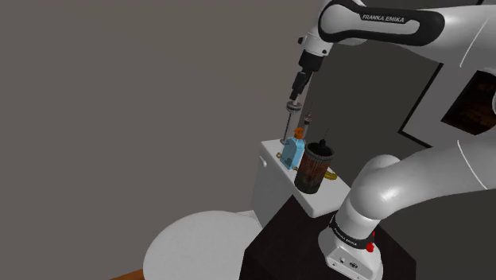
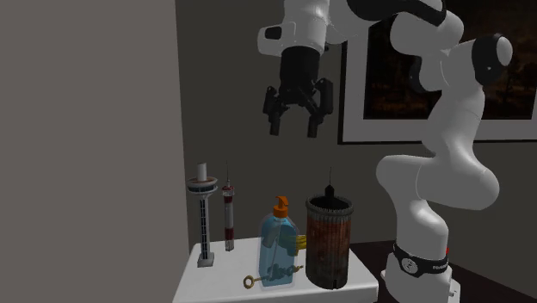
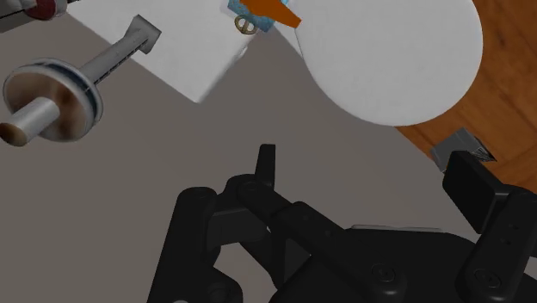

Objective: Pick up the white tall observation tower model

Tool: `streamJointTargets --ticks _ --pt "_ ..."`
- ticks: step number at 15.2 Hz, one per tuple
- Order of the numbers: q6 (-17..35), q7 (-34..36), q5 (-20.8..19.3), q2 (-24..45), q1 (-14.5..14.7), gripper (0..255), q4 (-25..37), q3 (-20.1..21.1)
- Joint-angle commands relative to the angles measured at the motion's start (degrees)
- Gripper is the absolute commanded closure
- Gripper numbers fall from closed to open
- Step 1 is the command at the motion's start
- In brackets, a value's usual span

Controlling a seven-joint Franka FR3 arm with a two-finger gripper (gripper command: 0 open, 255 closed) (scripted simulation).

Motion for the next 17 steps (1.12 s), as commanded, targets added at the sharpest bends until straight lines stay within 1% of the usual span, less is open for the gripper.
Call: streamJointTargets --ticks 1,6,10,14,17 --pt "1.59 -3.02 -0.69 2.78 -0.24 0 1.35 -2.54" --pt "4.85 -10.4 -1.14 9.93 -0.47 0 5.52 -8.67" --pt "6.98 -16.7 0.06 16.73 -0.29 0 10.16 -13.6" --pt "8.41 -23.57 3.07 24.61 -0.12 0 16.03 -18.47" --pt "8.79 -29.18 6.75 31.36 -0.45 0 21.33 -21.85"
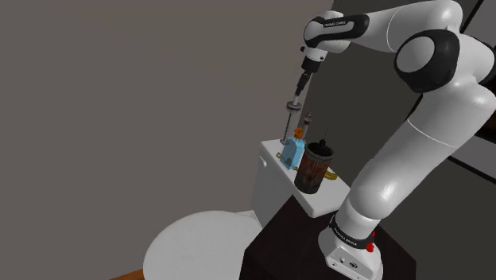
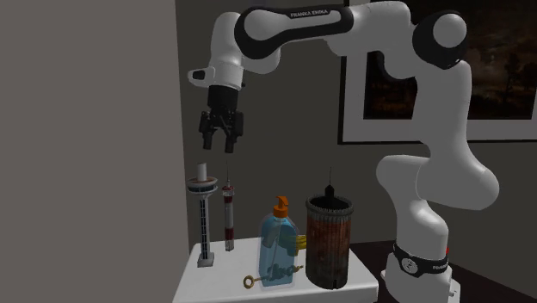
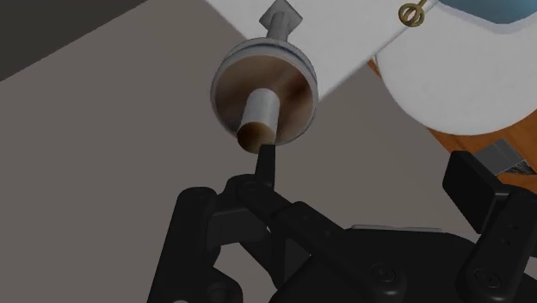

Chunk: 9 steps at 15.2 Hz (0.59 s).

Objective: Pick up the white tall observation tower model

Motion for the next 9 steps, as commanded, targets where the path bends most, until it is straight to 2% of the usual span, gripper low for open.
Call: streamJointTargets --ticks 1,4,9 --pt "0.18 -4.07 2.82 4.76 -0.45 0 3.69 -2.22" --pt "-0.4 -8.85 7.0 11.06 -1.84 0 8.96 -4.18" --pt "3.36 -9.4 7.32 11.27 -1.93 0 5.34 -4.0"
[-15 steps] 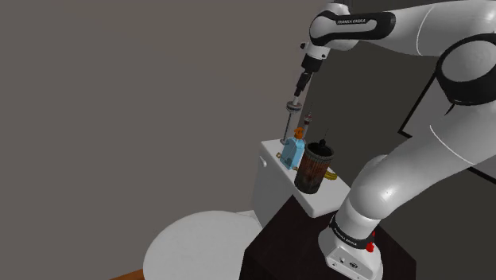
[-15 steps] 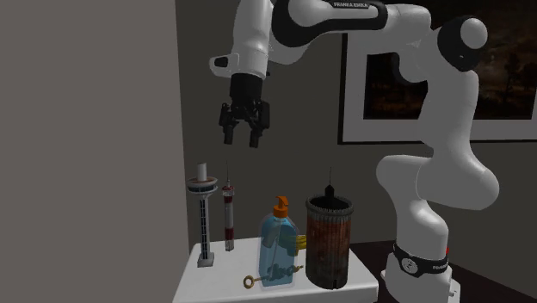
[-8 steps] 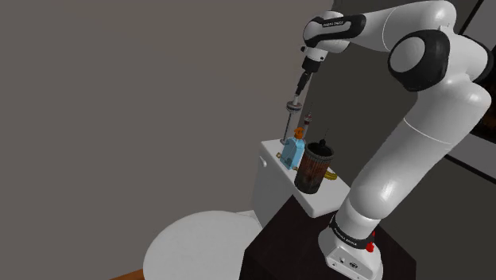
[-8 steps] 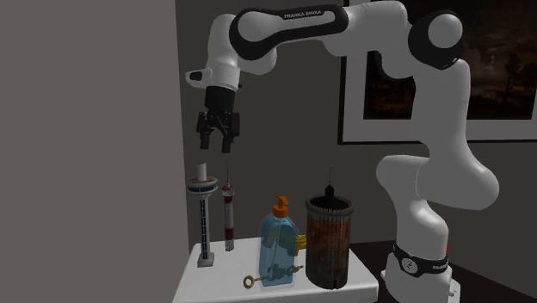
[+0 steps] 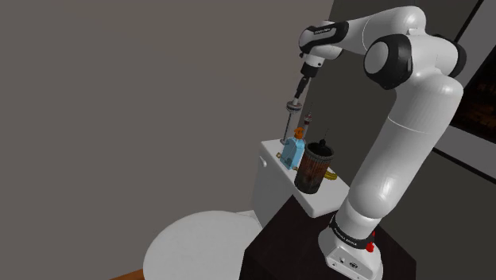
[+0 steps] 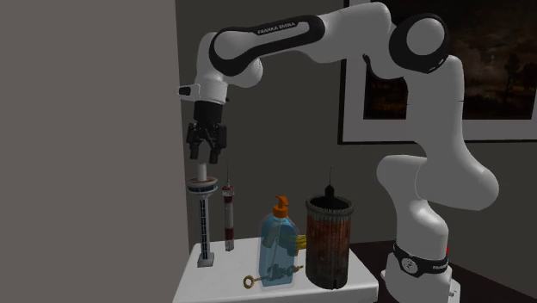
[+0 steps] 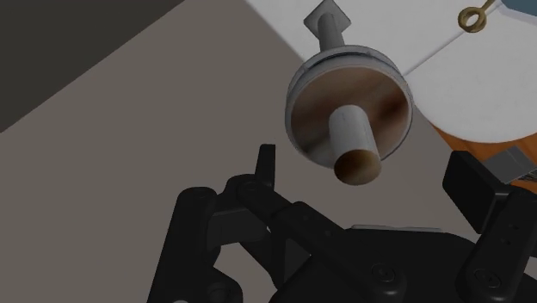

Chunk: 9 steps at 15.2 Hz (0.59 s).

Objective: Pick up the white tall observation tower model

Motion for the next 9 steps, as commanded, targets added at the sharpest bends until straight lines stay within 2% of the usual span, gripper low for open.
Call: streamJointTargets --ticks 1,4,5,9 --pt "1.59 -0.24 0.14 0.07 0.02 0 -1.52 0.03" --pt "2.75 -0.47 0.32 0.23 0.02 0 -2.56 0.04" --pt "2.83 -0.4 0.32 0.24 0.06 255 -2.63 0.07" --pt "2.82 -0.42 0.31 0.22 0.05 255 -2.64 0.06"
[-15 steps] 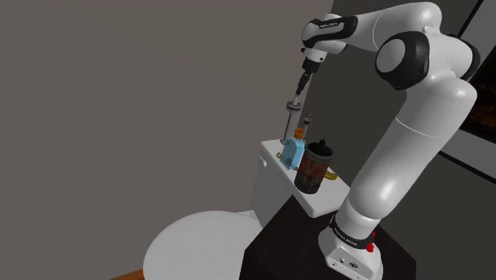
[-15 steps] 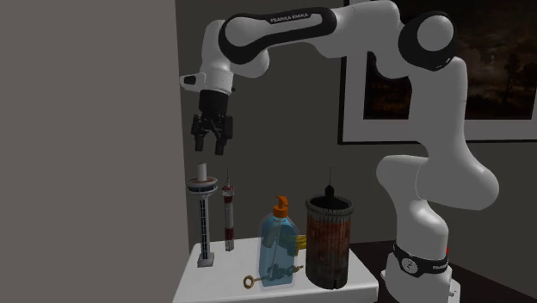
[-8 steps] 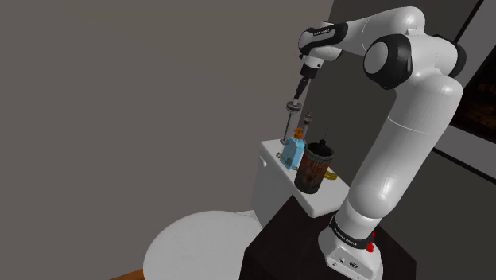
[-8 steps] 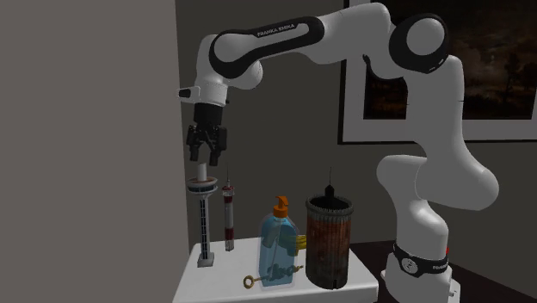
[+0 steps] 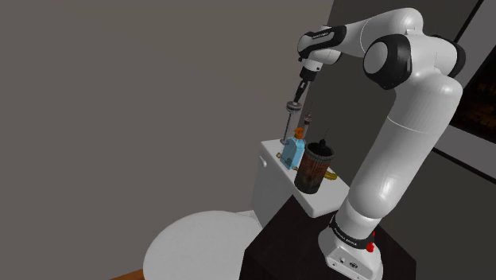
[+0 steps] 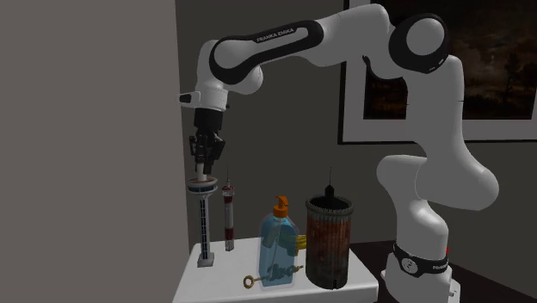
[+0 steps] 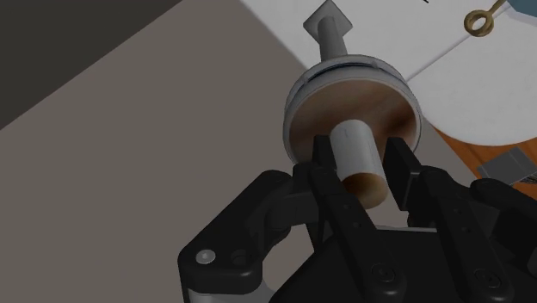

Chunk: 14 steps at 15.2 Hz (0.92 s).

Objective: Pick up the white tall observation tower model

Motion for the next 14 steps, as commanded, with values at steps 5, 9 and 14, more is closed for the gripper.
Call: streamJointTargets --ticks 5,9,14 --pt "-0.02 -0.05 -0.02 0.04 -0.05 255 0.02 -0.04" --pt "-2.98 0.49 -0.44 -0.32 -0.05 255 2.73 -0.07" --pt "-6.77 0.99 -0.68 -0.42 -0.1 255 6.47 -0.13"
